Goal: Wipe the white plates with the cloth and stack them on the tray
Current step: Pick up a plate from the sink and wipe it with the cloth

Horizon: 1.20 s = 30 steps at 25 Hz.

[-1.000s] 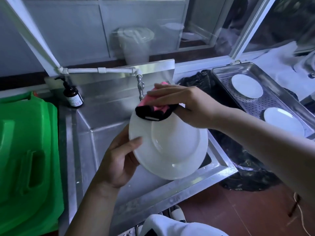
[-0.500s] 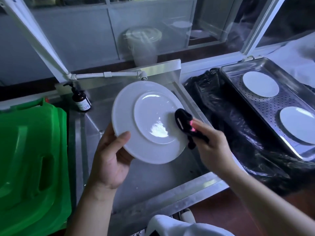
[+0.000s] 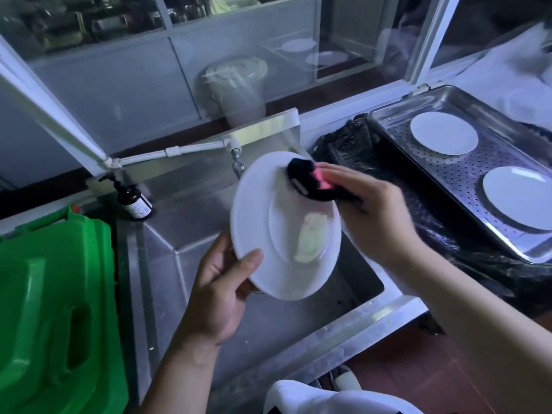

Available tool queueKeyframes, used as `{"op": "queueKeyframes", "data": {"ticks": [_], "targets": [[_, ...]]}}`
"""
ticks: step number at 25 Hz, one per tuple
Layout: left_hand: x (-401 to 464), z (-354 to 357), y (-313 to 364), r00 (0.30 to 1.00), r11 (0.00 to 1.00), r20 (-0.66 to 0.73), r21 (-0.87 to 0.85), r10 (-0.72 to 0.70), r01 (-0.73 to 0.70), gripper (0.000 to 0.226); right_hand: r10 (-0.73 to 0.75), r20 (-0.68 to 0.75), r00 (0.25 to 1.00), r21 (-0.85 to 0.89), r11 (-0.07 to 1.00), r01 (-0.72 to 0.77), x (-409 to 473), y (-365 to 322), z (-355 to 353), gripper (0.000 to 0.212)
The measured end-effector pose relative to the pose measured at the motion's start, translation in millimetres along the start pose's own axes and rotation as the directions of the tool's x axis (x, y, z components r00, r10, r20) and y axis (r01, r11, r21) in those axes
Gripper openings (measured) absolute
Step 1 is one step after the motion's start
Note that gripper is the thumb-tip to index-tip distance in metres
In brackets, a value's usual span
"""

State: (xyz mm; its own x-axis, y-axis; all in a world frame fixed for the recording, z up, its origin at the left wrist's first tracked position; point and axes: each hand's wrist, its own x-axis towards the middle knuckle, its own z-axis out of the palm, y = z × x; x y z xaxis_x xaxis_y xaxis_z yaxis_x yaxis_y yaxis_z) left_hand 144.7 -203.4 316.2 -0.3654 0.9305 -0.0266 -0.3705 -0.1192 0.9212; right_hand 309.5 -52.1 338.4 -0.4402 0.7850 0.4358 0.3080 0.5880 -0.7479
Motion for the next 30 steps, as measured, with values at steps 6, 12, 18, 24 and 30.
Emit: {"op": "queueKeyframes", "data": {"ticks": [6,12,18,24,30], "targets": [[-3.5,10.9,8.2,0.995,0.997,0.061,-0.007,0.079,-0.079,0.043,-0.1,-0.086,0.991,-0.124,0.988,0.088,-24.4,7.1,18.0,0.051],[4.9,11.6,9.0,0.994,0.994,-0.037,0.045,0.105,-0.103,0.047,0.037,0.121,0.992,0.048,0.998,-0.043,-73.4,6.6,17.4,0.057],[7.8,10.9,4.9,1.0,0.999,-0.025,-0.052,0.002,-0.004,0.05,0.359,0.487,0.796,0.489,0.644,-0.589,-38.5,13.7,-48.8,0.034],[3.8,45.1,0.0,0.999,1.0,0.042,0.017,-0.007,0.007,0.044,0.097,-0.172,0.98,-0.007,0.995,-0.1,-19.3,-3.6,-29.1,0.041],[0.1,62.3,9.2,0.996,0.998,-0.064,0.023,0.062,-0.061,0.046,-0.189,0.008,0.982,0.137,0.973,0.186,-22.8,4.3,-9.0,0.04]]}}
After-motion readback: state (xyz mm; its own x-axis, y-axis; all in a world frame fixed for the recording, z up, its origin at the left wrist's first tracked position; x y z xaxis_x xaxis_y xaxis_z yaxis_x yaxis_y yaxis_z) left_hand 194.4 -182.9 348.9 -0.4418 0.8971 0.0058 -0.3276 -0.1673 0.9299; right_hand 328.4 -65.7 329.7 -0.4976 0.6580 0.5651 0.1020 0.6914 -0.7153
